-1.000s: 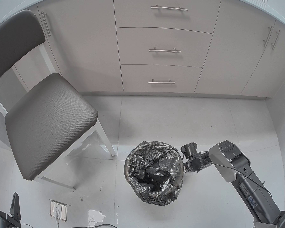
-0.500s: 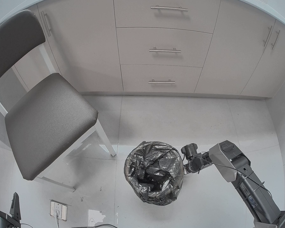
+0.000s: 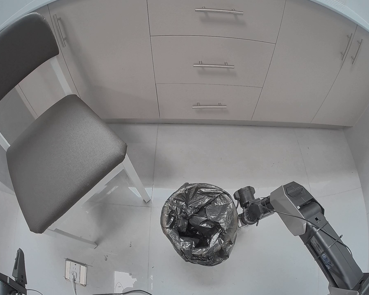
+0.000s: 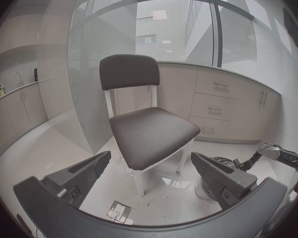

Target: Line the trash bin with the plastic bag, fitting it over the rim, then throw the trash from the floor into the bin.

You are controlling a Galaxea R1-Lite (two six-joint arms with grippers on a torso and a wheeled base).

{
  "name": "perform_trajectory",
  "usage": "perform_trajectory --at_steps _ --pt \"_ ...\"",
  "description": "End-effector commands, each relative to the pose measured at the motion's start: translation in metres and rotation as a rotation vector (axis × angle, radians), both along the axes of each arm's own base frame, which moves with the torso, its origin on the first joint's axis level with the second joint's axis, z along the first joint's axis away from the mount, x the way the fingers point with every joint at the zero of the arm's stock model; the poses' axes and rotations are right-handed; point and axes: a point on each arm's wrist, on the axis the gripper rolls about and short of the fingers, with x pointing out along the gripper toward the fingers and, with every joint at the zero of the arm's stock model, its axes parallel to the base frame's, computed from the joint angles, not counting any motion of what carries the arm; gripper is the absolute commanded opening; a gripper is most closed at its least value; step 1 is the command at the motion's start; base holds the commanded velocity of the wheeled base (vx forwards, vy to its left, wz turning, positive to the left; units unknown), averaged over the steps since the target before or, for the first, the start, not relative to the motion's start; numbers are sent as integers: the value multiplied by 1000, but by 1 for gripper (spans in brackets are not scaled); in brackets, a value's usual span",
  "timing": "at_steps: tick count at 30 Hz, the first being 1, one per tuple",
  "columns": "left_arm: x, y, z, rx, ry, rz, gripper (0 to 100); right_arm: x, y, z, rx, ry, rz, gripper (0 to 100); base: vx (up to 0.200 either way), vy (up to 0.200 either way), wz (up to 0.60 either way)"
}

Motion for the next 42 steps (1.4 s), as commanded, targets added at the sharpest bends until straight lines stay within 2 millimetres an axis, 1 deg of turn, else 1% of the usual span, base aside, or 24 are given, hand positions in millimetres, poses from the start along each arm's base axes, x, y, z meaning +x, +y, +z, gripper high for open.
perform_trajectory --at_steps 1,12,15,16,17,18,24,27,29,30,31,32,35,36,37,38,39,40,41,42 --pt "-1 0 0 -1 -14 1 100 -1 0 -1 -2 3 0 0 0 0 0" --pt "-1 0 0 -1 -14 1 100 -2 4 -1 -16 4 1 0 0 0 0" --pt "-1 0 0 -1 -14 1 100 -4 -2 -3 -26 37 -10 0 0 0 0" --pt "-1 0 0 -1 -14 1 100 -7 -11 -5 -42 92 -34 0 0 0 0" --pt "-1 0 0 -1 -14 1 100 -8 -11 -6 -42 94 -35 0 0 0 0" --pt "-1 0 0 -1 -14 -1 100 -11 -16 -7 -48 133 -69 0 0 0 0" --pt "-1 0 0 -3 -16 -1 100 -24 -27 -12 -92 288 -87 0 0 0 0" --pt "-1 0 0 -3 -15 -1 100 -27 -29 -12 -100 321 -87 0 0 0 0" --pt "-1 0 0 -1 -14 -1 100 -19 -27 4 -86 274 -92 0 0 0 0" --pt "-1 0 0 -1 -14 -1 100 -17 -26 10 -80 257 -94 0 0 0 0" --pt "-1 0 0 -1 -14 -1 100 -17 -26 10 -80 257 -94 0 0 0 0" --pt "-1 0 0 -1 -14 -4 100 -8 -25 30 -64 200 -96 0 0 0 0" --pt "-1 0 0 0 -14 -8 100 6 -23 71 -36 107 -97 0 0 0 0" --pt "-1 0 0 0 -14 -10 100 10 -22 88 -26 75 -97 0 0 0 0" --pt "-1 0 0 0 -14 -12 100 12 -22 100 -20 55 -97 0 0 0 0" --pt "-1 0 0 0 -14 -12 100 14 -21 116 -12 27 -94 0 0 0 0" --pt "-1 0 0 -1 -14 -12 100 15 -20 121 -8 19 -94 0 0 0 0" --pt "-1 0 0 0 -14 -12 100 17 -16 150 7 -31 -86 0 0 0 0" --pt "-1 0 0 0 -14 -12 100 17 -15 157 11 -43 -85 0 0 0 0" --pt "-1 0 0 0 -14 -12 100 18 -13 176 20 -75 -80 0 0 0 0"
